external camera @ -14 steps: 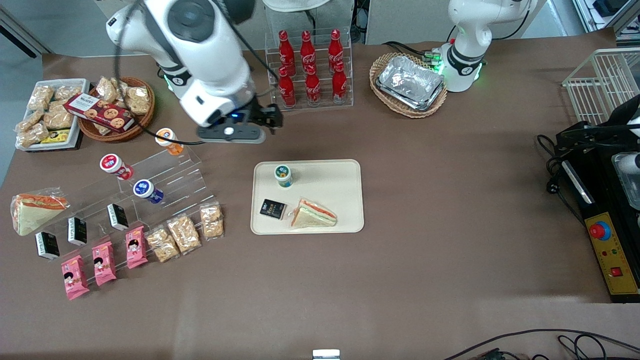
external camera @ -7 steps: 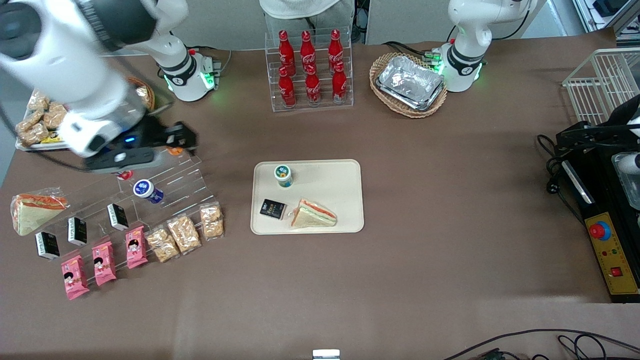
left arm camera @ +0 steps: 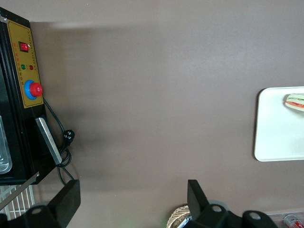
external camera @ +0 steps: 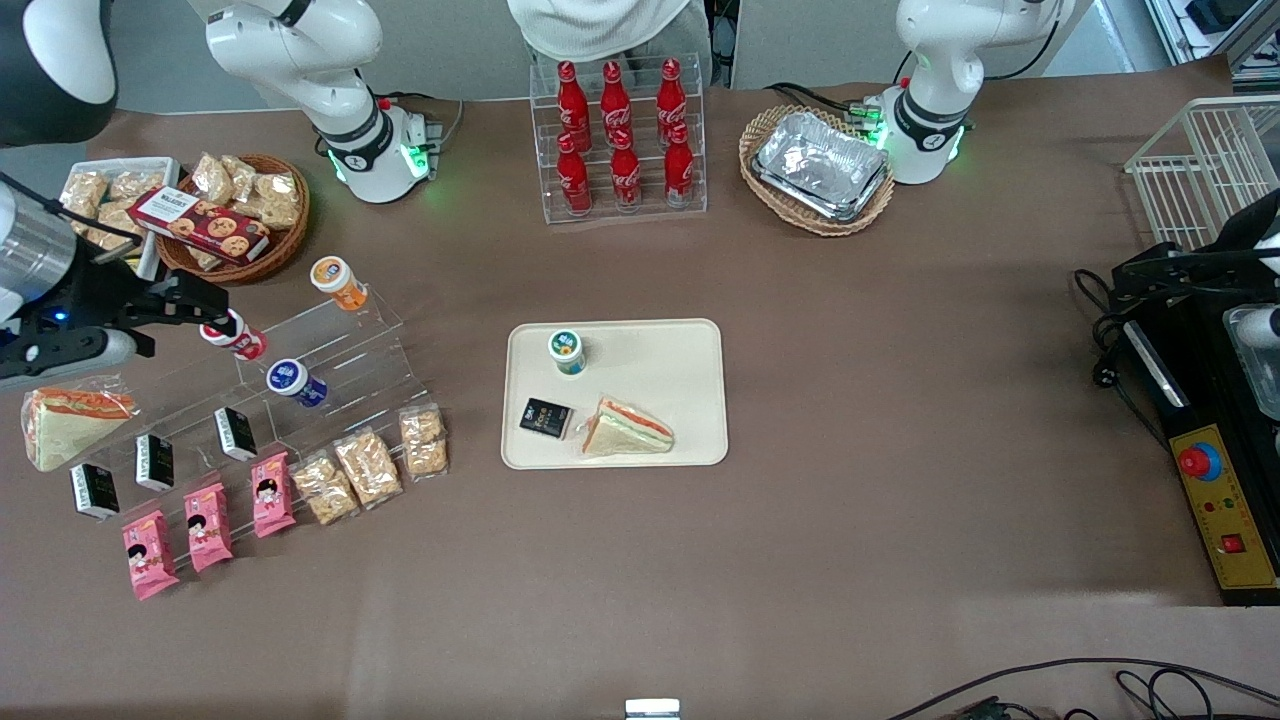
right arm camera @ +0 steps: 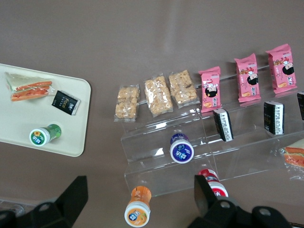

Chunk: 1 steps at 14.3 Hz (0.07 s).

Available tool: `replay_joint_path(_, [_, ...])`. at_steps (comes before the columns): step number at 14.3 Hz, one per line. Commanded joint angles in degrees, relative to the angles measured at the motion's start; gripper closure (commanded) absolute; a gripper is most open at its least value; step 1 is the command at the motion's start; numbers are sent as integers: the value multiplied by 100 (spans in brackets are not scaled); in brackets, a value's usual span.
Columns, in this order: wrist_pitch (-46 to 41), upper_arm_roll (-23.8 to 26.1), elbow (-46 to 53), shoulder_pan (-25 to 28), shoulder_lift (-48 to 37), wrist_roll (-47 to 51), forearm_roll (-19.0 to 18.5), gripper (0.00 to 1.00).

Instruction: Place green gum on tray

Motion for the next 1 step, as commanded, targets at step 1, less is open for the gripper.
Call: replay_joint_path(1, [-72, 312, -40, -326, -90, 53, -19, 0])
